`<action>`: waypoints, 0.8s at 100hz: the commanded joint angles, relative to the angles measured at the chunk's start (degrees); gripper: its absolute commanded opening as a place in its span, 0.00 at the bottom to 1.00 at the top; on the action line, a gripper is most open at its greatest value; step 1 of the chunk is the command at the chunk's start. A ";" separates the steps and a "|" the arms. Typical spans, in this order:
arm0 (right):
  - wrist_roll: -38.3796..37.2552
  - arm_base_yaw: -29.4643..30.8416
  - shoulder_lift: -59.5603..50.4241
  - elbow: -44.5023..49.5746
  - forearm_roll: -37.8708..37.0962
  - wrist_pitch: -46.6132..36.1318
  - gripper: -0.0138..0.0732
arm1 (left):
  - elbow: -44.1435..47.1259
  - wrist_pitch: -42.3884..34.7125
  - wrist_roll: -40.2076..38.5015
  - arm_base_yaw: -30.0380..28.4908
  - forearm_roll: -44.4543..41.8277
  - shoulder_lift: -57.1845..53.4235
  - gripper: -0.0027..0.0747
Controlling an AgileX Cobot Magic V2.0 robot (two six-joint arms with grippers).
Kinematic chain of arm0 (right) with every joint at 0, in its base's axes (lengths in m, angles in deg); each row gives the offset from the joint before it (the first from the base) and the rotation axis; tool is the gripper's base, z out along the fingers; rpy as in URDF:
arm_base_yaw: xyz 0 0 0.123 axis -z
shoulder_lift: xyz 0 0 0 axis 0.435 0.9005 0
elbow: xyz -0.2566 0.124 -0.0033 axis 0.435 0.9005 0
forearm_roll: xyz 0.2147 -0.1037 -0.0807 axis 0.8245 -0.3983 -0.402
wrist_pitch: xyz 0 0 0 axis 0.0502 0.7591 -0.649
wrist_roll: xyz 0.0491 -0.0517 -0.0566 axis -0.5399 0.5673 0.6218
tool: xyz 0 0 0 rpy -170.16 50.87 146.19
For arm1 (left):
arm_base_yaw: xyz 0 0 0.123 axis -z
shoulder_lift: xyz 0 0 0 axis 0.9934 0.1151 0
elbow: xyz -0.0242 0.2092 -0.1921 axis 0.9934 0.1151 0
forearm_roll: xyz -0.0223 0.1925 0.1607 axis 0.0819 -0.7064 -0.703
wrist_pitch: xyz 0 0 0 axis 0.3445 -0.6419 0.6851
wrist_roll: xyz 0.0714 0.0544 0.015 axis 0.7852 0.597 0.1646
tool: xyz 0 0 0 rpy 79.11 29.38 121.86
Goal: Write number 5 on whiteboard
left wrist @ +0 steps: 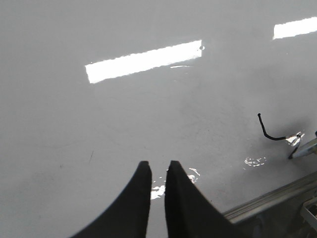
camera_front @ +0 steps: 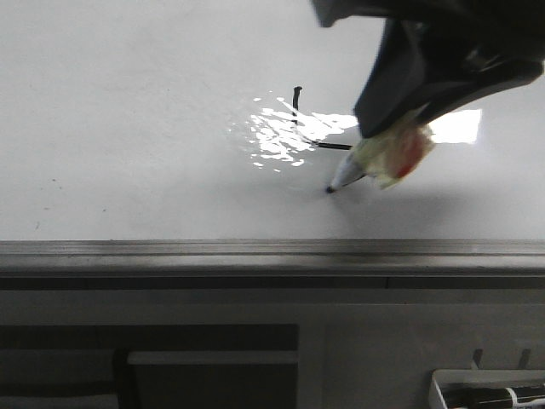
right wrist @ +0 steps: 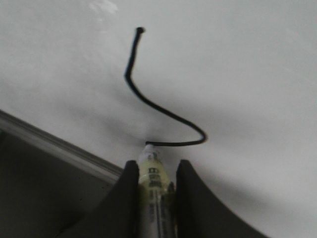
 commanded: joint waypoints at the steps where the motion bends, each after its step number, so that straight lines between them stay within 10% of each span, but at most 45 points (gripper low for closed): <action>1: 0.11 -0.51 1.48 -1.03 -2.12 -4.72 0.11 | -1.44 -3.82 -0.65 -0.09 1.57 0.69 0.10; 80: 3.94 0.13 0.10 -8.63 -11.45 -3.27 0.11 | -1.44 -5.39 -0.65 -0.09 1.57 0.69 0.10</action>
